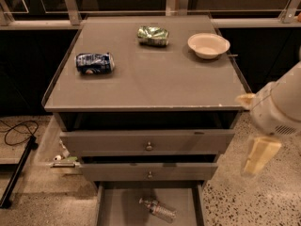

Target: Pick water bottle from bottom drawer and place on counter

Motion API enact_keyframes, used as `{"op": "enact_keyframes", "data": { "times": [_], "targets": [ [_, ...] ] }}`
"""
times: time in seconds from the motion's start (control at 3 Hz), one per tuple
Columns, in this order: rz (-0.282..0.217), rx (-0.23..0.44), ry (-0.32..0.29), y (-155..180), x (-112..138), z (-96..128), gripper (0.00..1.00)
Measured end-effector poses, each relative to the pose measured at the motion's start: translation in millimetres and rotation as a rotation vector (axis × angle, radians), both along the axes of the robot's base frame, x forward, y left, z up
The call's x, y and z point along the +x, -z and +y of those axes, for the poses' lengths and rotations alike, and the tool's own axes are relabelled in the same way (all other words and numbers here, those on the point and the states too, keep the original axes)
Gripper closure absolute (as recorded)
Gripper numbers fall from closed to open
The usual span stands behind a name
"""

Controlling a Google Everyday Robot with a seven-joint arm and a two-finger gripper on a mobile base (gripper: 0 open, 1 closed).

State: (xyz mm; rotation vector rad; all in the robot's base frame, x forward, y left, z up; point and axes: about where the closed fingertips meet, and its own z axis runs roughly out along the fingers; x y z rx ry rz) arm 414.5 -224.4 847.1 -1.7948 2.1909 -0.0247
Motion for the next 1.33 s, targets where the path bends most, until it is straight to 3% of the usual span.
{"op": "enact_keyframes", "data": {
  "times": [0.67,1.0,1.33],
  "targets": [
    [0.047,0.159,-0.054,139.3,-20.7,-20.4,0.0],
    [0.08,0.216,-0.07,183.3,-29.8,-19.5,0.0],
    [0.08,0.216,-0.07,183.5,-29.8,-19.4,0.0]
  ]
}}
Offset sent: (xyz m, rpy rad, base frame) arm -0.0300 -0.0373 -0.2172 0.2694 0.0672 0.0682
